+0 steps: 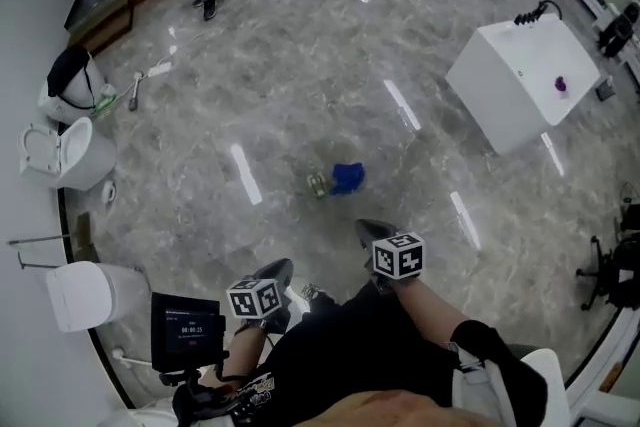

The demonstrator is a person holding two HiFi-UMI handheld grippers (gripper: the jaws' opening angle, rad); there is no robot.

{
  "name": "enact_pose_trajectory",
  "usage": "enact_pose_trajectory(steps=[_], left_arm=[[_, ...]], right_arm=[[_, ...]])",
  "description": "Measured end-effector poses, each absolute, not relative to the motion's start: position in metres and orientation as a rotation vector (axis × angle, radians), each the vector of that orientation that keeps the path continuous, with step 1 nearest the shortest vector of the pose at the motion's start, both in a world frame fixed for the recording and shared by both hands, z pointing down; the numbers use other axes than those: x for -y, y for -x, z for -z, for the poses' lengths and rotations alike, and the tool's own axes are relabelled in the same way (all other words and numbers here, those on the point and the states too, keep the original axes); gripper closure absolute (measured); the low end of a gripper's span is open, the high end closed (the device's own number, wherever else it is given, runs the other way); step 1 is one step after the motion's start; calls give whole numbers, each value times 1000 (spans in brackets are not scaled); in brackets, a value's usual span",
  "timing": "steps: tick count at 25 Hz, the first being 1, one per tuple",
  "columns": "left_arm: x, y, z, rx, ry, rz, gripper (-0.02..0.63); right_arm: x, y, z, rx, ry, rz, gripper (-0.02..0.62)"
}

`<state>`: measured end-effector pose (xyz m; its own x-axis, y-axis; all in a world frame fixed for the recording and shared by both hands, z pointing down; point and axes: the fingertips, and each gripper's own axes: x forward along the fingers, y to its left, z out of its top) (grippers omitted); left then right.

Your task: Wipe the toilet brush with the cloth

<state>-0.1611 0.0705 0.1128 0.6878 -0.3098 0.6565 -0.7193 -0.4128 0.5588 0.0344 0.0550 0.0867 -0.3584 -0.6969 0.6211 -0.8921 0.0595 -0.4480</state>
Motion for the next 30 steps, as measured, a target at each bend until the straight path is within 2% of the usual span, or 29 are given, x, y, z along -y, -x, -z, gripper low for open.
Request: enact_pose_trajectory(steps=[8, 14, 18, 30], left_arm=[[-103, 133, -68, 889, -2043, -412, 577], [-189, 84, -67, 984, -2030, -359, 577], [-224, 64, -50, 1035, -2000, -398, 571], [-194, 33, -33, 862, -2049, -371, 572]], right_arm=[[-89, -38, -31, 2280, -1480, -929, 594], [-165, -82, -30, 2401, -1397, -902, 594], [-197, -108, -31, 2384, -1352, -1046, 594], [-199, -118, 2, 2334, -1550, -1004, 594]])
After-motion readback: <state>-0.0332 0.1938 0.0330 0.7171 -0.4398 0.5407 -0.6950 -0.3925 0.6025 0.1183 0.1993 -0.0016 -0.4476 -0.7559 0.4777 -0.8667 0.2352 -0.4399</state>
